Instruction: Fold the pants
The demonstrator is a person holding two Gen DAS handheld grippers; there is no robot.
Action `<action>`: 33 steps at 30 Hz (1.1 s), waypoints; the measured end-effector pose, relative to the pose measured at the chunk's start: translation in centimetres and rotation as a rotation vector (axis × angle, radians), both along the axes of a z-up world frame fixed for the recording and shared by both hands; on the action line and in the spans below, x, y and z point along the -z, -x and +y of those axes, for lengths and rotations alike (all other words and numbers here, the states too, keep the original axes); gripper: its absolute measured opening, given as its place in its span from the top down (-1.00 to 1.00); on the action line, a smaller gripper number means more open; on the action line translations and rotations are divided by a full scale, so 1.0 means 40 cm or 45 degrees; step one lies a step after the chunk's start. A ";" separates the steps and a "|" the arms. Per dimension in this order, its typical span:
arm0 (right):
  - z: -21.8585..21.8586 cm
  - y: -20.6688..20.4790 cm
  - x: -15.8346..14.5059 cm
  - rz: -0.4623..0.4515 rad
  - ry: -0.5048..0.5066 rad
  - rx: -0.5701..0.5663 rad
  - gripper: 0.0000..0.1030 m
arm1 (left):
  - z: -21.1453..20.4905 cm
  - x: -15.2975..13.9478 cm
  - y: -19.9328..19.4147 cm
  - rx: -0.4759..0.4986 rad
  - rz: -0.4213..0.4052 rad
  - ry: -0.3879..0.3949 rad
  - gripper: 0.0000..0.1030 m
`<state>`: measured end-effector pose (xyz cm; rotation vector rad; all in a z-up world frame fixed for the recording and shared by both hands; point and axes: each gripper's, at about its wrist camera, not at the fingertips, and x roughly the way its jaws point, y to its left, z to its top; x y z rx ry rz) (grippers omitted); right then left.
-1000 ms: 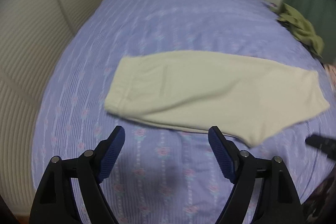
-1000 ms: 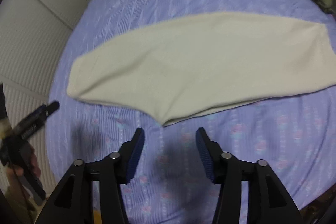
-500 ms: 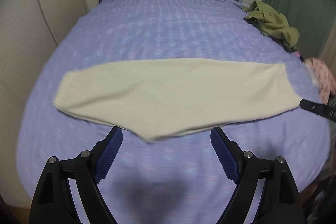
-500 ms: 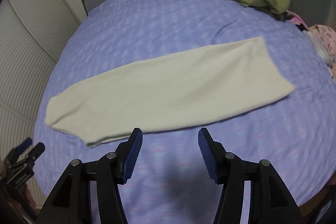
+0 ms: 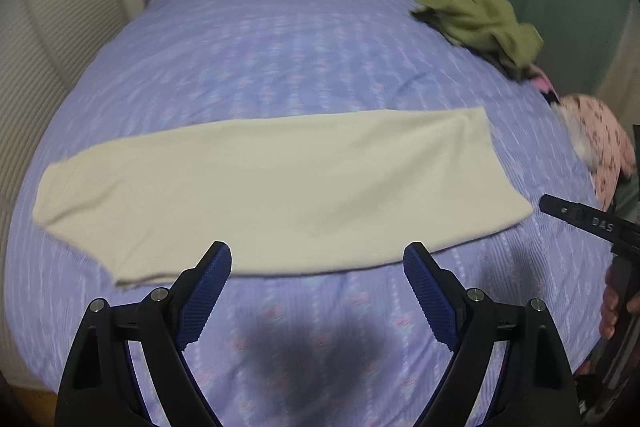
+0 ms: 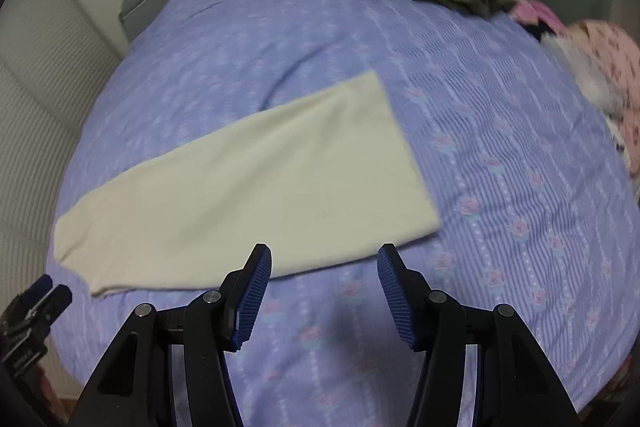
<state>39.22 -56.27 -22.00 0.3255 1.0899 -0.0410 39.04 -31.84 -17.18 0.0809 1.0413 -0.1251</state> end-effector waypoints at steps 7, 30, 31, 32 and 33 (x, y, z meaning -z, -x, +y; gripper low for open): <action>-0.163 -0.091 0.158 0.039 -0.138 0.101 -0.10 | -0.156 0.092 -0.083 0.110 0.072 -0.039 -0.71; -0.286 -0.316 0.391 0.073 -0.554 -0.181 -0.22 | -0.339 0.225 -0.226 0.116 0.145 0.002 -0.71; -0.277 -0.315 0.391 0.073 -0.528 -0.222 -0.22 | -0.340 0.226 -0.227 0.118 0.146 0.005 -0.71; -0.273 -0.319 0.393 0.077 -0.511 -0.243 -0.21 | -0.343 0.229 -0.230 0.122 0.150 0.004 -0.71; -0.273 -0.327 0.400 0.087 -0.512 -0.246 -0.21 | -0.346 0.231 -0.233 0.124 0.155 0.001 -0.71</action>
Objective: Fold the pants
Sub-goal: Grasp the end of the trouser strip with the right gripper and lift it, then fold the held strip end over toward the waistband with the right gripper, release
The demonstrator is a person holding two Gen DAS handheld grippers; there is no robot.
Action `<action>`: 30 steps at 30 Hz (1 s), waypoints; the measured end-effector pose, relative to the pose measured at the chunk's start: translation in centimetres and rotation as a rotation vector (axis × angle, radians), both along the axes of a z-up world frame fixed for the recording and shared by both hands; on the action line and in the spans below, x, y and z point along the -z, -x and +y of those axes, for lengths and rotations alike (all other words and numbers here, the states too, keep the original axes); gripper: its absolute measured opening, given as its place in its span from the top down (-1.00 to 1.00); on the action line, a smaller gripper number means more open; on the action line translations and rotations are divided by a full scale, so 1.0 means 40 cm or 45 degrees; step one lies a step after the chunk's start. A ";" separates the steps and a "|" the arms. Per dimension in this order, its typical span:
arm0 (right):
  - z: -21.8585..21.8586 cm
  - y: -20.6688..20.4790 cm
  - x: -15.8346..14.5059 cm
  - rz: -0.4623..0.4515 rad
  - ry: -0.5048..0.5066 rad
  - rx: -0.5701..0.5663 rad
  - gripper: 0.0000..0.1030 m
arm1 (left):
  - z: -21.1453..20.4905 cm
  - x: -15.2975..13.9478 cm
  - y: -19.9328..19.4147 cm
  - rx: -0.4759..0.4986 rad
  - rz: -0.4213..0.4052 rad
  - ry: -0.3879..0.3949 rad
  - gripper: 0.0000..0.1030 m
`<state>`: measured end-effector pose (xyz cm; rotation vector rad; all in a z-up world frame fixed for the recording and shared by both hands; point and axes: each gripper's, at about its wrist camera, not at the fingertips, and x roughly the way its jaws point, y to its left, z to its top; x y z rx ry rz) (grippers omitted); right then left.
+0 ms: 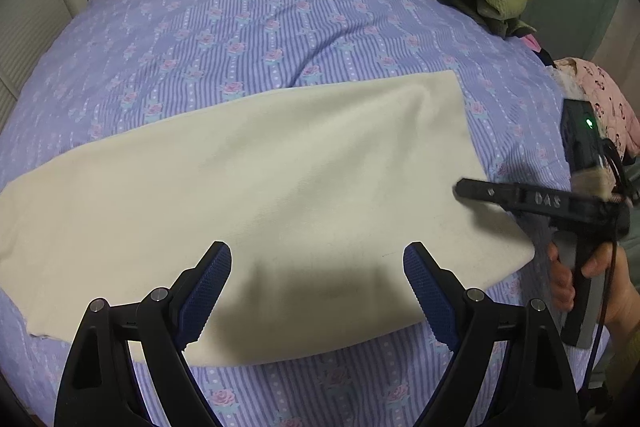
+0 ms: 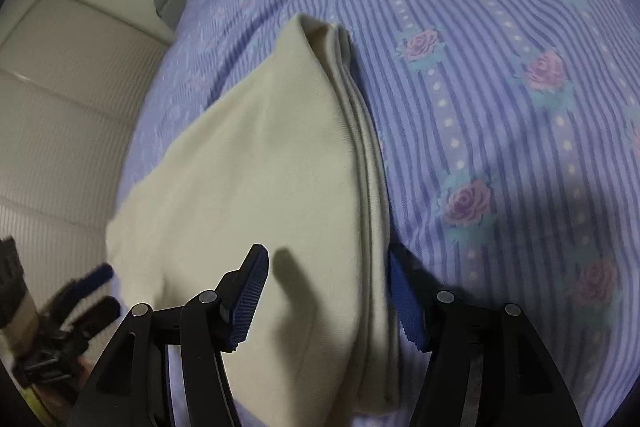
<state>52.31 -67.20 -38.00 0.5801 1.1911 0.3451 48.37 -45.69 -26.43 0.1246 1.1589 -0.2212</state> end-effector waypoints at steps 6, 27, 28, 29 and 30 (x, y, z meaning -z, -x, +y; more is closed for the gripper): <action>-0.022 -0.040 0.030 0.019 -0.139 0.148 -0.21 | -0.005 -0.012 -0.004 -0.021 0.006 0.036 -0.71; -0.022 -0.033 -0.017 0.185 -0.026 0.340 0.68 | -0.002 -0.062 0.035 -0.033 -0.013 0.049 -0.71; -0.008 -0.035 -0.038 0.149 0.034 0.309 0.67 | 0.006 -0.064 0.036 -0.044 -0.022 0.048 -0.71; 0.004 -0.036 -0.045 0.137 0.076 0.288 0.67 | 0.016 -0.064 0.035 -0.056 -0.023 0.041 -0.71; 0.005 -0.033 -0.049 0.134 0.112 0.269 0.67 | 0.022 -0.061 0.034 -0.062 -0.018 0.035 -0.71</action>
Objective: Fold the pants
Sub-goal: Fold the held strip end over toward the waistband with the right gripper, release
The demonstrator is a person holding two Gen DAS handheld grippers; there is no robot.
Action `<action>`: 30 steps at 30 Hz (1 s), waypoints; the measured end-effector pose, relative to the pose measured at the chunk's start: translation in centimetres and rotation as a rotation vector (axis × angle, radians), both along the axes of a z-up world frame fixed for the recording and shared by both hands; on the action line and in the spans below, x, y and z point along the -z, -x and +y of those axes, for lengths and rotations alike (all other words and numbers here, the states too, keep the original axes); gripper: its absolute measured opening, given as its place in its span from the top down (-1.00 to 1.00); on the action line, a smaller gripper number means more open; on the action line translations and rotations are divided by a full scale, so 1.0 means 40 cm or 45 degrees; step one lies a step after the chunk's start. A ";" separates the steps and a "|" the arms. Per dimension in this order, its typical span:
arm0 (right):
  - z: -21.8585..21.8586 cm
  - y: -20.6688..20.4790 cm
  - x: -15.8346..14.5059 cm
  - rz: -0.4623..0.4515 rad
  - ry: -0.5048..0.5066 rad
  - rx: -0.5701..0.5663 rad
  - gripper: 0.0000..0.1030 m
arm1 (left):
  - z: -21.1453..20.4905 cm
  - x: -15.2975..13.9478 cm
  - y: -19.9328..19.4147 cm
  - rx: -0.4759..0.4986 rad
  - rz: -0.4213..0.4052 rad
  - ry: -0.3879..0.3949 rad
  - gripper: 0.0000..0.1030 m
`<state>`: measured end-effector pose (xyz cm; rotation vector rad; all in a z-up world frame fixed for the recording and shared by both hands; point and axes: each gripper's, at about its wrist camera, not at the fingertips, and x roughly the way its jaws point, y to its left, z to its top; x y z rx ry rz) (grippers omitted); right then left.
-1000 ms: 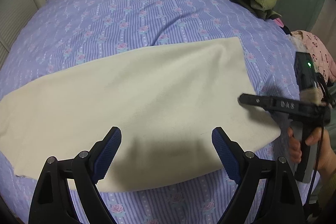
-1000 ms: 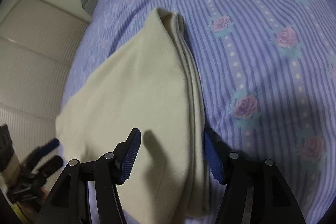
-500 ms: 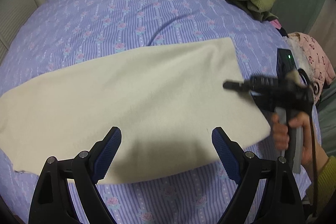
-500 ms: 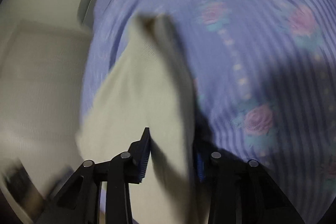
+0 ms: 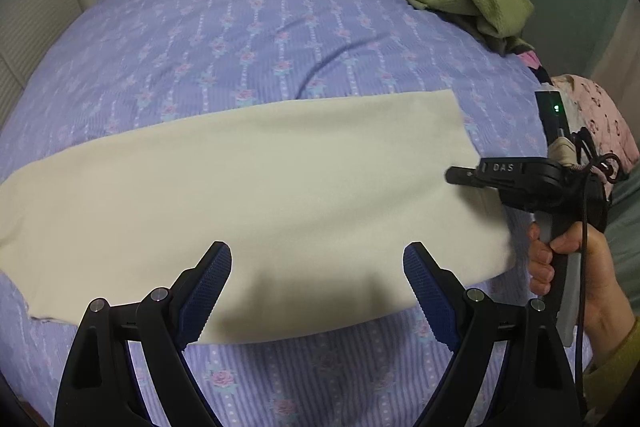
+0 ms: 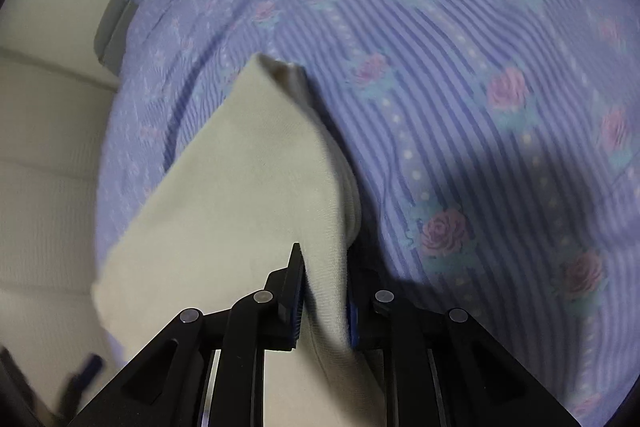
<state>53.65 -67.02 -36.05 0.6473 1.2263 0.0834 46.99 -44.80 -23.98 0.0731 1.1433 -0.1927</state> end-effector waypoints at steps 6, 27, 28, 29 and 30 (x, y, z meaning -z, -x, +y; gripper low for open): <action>0.018 0.006 -0.118 -0.095 0.016 0.038 0.67 | 0.071 -0.015 0.006 -0.074 0.005 0.019 -0.71; 0.826 -0.011 -0.586 -0.291 0.576 -0.420 0.66 | 0.786 -0.207 0.195 -0.321 -0.051 0.117 -0.71; 0.885 -0.011 -0.587 -0.279 0.578 -0.430 0.66 | 0.833 -0.208 0.198 -0.328 -0.045 0.131 -0.71; 0.927 -0.011 -0.588 -0.273 0.591 -0.444 0.65 | 0.866 -0.209 0.200 -0.333 -0.046 0.135 -0.71; 0.979 -0.014 -0.585 -0.265 0.607 -0.464 0.65 | 0.907 -0.211 0.200 -0.339 -0.052 0.132 -0.71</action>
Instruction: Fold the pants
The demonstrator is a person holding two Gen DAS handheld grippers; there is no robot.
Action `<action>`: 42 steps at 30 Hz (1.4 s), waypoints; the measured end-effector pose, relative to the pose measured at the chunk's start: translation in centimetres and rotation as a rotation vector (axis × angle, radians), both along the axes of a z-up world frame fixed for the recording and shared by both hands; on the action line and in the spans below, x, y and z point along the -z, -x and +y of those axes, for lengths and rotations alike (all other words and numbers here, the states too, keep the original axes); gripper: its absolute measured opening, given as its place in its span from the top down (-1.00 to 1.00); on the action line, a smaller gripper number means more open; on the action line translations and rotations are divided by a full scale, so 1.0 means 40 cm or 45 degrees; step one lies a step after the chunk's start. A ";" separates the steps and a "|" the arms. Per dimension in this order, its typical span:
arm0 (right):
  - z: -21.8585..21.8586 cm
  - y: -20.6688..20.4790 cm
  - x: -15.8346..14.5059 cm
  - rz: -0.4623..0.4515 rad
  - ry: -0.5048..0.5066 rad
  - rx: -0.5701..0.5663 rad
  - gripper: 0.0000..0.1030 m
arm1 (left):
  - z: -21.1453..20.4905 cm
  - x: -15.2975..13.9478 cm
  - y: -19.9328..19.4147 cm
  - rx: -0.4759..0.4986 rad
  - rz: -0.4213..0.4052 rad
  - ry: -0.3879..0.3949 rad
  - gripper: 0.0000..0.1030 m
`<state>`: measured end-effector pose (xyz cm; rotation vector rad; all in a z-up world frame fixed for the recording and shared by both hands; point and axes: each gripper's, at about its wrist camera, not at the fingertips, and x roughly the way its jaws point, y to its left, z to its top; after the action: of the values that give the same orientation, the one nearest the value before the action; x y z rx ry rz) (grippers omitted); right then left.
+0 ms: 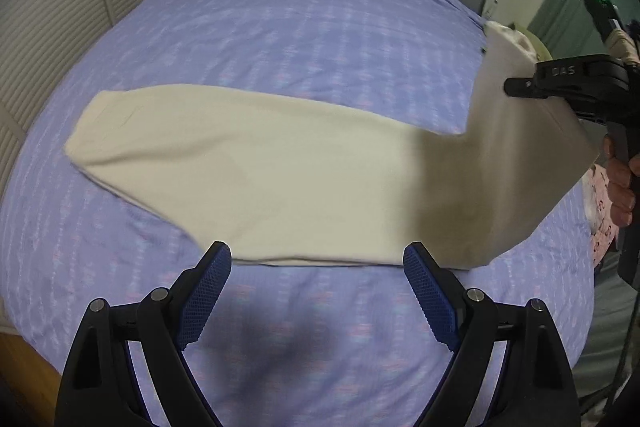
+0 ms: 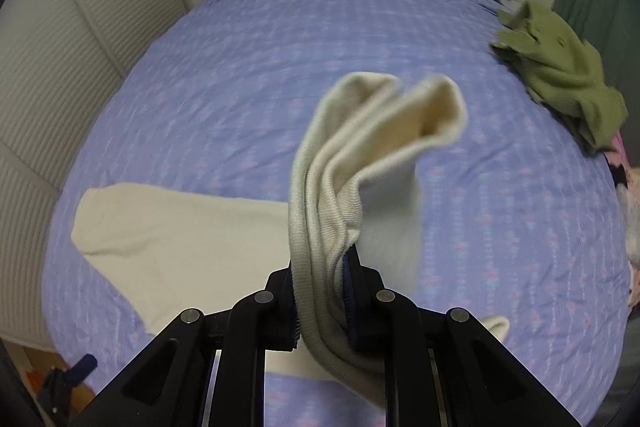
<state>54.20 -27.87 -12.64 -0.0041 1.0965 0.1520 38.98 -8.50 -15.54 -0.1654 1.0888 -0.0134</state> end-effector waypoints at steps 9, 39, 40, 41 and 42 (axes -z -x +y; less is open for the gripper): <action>0.358 -0.047 0.231 0.266 0.081 -0.041 0.65 | 0.289 0.058 0.002 -0.041 0.033 -0.013 -0.71; 0.267 0.090 0.277 0.193 0.113 0.178 -0.18 | 0.342 0.217 -0.392 0.332 0.084 0.365 -0.73; 0.234 0.101 0.292 0.215 0.094 0.215 -0.18 | 0.321 0.243 -0.429 0.347 0.119 0.411 -0.73; 0.218 0.109 0.303 0.228 0.080 0.243 -0.18 | 0.306 0.261 -0.454 0.353 0.144 0.447 -0.72; 0.211 0.116 0.314 0.236 0.068 0.264 -0.18 | 0.291 0.282 -0.482 0.354 0.172 0.493 -0.71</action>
<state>49.58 -19.43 -25.22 0.0768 1.2784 -0.0649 58.26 3.14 -26.81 -0.3647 1.2294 -0.4705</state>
